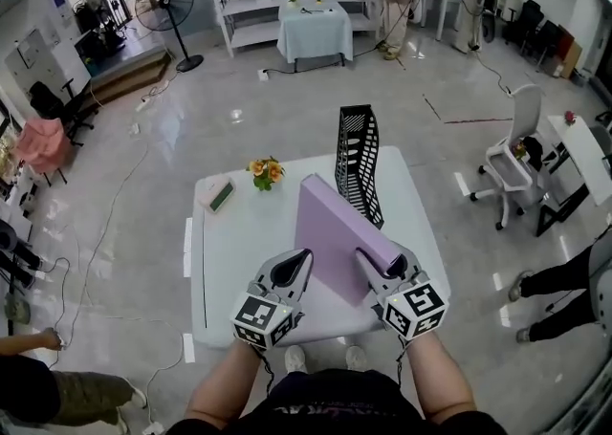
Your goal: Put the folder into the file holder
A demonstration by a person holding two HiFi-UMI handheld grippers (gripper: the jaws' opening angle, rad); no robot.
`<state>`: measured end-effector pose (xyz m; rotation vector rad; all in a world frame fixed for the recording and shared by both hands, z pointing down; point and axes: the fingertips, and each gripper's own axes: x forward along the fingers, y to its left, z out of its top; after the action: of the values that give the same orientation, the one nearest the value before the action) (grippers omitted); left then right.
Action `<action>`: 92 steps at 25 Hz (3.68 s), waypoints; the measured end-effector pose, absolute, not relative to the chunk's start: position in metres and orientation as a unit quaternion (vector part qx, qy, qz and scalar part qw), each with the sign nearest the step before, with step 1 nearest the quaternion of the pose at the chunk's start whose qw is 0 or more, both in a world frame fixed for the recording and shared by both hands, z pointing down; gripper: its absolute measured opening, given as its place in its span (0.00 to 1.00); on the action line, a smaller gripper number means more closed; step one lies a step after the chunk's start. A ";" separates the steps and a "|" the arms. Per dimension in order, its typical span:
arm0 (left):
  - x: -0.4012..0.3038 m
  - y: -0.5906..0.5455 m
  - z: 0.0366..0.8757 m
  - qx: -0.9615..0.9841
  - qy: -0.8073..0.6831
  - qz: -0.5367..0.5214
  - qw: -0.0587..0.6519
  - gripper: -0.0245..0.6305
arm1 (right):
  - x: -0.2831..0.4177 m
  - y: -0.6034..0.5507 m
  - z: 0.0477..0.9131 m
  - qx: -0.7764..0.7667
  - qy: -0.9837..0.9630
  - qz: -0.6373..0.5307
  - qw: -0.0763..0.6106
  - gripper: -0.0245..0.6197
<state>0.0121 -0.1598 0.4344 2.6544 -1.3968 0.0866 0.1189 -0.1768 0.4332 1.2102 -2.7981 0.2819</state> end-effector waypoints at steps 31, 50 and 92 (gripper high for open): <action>-0.041 -0.148 0.429 0.932 -0.353 0.002 0.079 0.04 | 0.060 -0.144 0.404 0.522 -0.850 0.071 0.021 0.26; -0.016 -0.135 0.394 0.950 -0.307 -0.020 0.062 0.04 | 0.089 -0.135 0.319 0.571 -0.820 0.026 -0.035 0.26; 0.055 -0.201 0.391 0.953 -0.296 -0.007 0.062 0.04 | 0.178 -0.260 0.275 0.640 -0.767 -0.027 -0.032 0.26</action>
<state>0.0549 -0.2014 0.3908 2.8818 -0.8962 -0.0226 0.1780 -0.2596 0.2752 2.0530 -2.4606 -0.0853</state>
